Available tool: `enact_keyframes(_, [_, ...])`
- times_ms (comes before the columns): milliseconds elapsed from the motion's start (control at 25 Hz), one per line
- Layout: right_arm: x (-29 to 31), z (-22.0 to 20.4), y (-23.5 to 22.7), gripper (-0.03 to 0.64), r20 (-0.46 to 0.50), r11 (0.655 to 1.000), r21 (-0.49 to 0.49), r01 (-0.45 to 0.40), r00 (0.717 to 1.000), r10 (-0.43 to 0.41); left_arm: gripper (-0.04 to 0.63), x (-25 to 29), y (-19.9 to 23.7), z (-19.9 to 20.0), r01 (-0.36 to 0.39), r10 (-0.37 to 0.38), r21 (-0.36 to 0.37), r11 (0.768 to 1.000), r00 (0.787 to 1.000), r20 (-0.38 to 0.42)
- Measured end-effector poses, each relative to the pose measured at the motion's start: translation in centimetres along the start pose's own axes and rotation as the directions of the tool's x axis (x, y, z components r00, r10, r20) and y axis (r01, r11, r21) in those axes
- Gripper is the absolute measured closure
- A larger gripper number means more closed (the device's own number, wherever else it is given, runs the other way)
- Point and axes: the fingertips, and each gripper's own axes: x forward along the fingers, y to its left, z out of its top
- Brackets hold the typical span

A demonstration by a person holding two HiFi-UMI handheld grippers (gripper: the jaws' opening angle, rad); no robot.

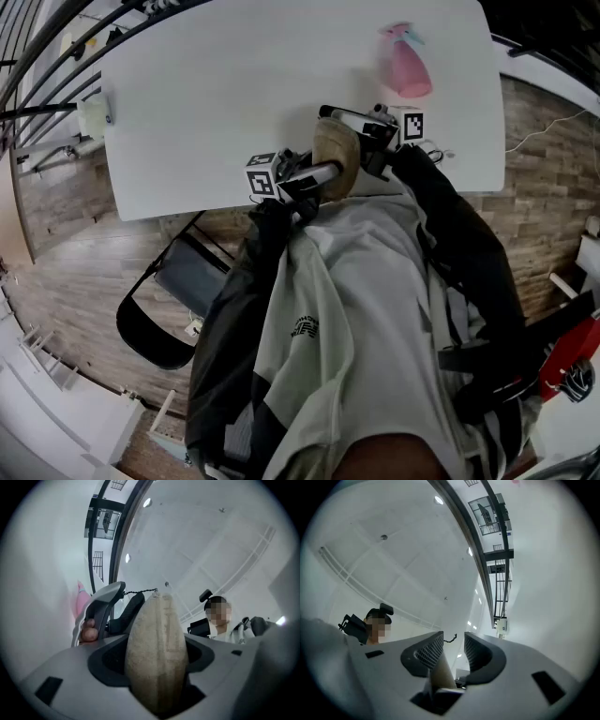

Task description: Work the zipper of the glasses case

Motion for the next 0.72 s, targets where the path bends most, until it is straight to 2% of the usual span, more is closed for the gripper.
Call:
enact_keyframes(160, [0.0,-0.1,0.2,0.51,-0.04,0.999,-0.027,-0.022,0.999,0.021,0.288,0.4,-0.2,-0.6,0.017,-0.018,-0.024,1.0,1.0,-0.013])
enact_keyframes(200, [-0.1,-0.1,0.4,0.534,-0.053,0.998,-0.058,-0.03,0.998,0.027,0.289,0.4,-0.3,-0.6,0.019,-0.02,-0.028,0.999,1.0,-0.016])
enact_keyframes(240, [-0.1,0.1,0.7,0.585,-0.058,0.995,-0.09,-0.038,0.998,0.033,0.288,0.4,-0.3,-0.7,0.019,-0.02,-0.031,0.999,1.0,-0.016])
enact_keyframes(360, [0.2,0.9,1.8,0.614,-0.053,0.985,-0.166,-0.046,0.998,0.038,0.288,0.1,-0.3,-0.6,0.008,-0.009,-0.036,0.999,1.0,-0.014])
enact_keyframes(480, [-0.3,1.2,1.9,0.617,-0.099,0.97,-0.243,-0.018,0.995,-0.006,0.29,-0.1,0.0,-0.6,-0.026,0.025,-0.023,0.999,0.999,-0.025])
enact_keyframes(560, [-0.5,1.6,2.4,0.618,-0.123,0.953,-0.303,-0.001,0.992,-0.038,0.29,-0.3,0.7,-0.7,-0.076,0.076,-0.005,0.997,0.996,-0.038])
enact_keyframes(720, [-0.7,1.9,3.2,0.618,-0.185,0.897,-0.439,0.053,0.972,-0.147,0.293,-0.8,2.1,-0.9,-0.166,0.167,0.033,0.986,0.985,-0.048])
